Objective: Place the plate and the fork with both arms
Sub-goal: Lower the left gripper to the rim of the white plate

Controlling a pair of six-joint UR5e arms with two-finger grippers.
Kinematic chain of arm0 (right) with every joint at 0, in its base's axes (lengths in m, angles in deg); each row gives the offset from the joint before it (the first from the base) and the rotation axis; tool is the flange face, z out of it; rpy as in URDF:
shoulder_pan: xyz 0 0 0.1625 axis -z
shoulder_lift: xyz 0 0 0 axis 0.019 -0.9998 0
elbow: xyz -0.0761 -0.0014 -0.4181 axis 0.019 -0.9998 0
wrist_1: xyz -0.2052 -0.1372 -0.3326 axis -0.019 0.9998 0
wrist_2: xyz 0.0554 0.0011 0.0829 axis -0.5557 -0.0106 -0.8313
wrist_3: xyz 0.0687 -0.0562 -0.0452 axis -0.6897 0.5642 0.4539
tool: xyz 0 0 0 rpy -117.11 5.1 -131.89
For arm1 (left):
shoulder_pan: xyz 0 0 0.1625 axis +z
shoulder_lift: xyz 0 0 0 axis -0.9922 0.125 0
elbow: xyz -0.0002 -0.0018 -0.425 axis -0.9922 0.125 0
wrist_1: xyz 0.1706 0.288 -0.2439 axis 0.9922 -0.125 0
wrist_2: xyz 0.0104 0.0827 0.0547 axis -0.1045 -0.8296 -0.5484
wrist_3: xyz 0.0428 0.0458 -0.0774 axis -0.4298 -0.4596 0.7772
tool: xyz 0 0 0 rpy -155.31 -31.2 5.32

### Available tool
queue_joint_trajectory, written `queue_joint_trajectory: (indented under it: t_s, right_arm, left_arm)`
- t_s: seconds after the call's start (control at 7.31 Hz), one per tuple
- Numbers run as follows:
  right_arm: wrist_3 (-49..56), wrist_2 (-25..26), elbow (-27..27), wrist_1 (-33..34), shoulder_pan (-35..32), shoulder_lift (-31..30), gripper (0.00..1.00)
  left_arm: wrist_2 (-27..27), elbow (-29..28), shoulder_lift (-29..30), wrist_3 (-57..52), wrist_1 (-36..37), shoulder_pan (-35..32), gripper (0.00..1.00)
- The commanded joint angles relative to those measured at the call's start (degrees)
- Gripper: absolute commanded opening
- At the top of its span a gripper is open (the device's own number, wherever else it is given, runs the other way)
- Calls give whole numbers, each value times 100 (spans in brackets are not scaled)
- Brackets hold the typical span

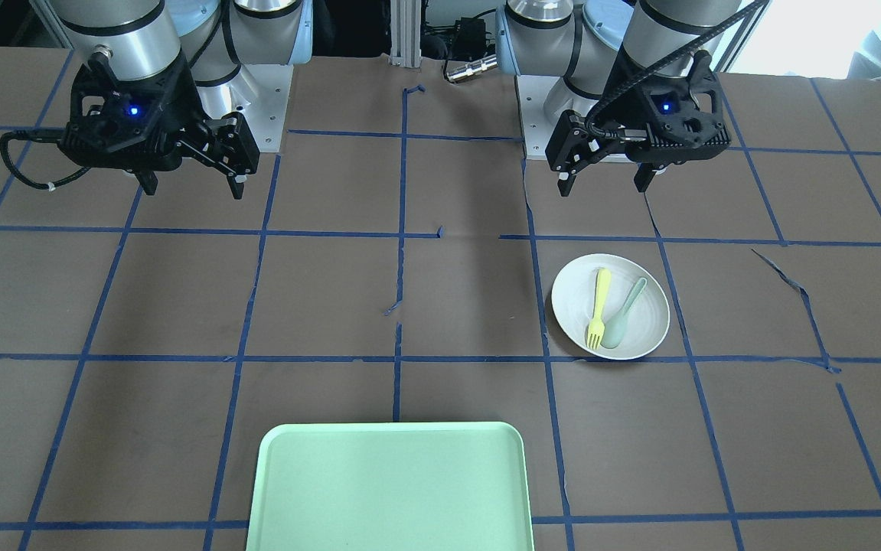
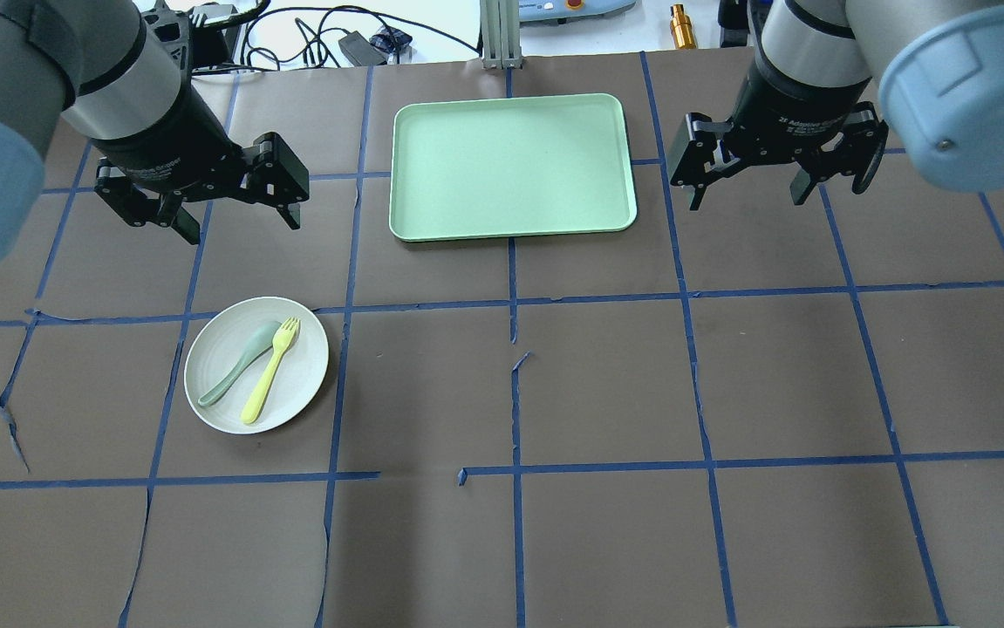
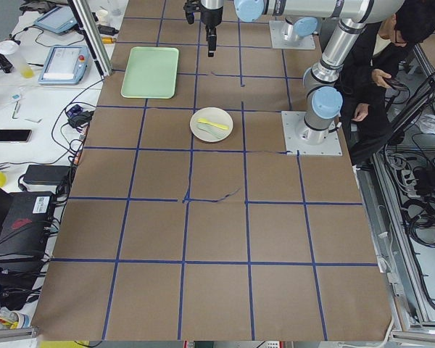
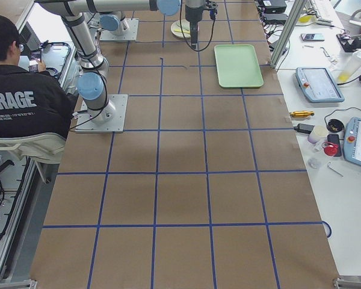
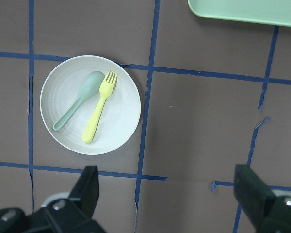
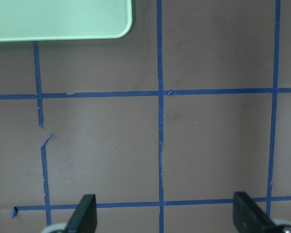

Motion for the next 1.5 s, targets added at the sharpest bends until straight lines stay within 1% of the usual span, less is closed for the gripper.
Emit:
queue_joint_trajectory:
  t_s: [0.0,1.09,1.23,1.37]
  right_arm:
    - [-1,-8,1,-4,0,0,100]
    - [-1,-8,-8,-4,0,9,100]
    - [-1,-17,10,5,0,9,100]
    - [-1,-17,27,5,0,0,100]
  left_arm:
    - [0,2,-2,7,0,0,100]
    - [-9,54,42,-80,-18,9,100]
    - [-26,168,129,-133,17,122,98]
    - [-44,560,235,-551,261,332,96]
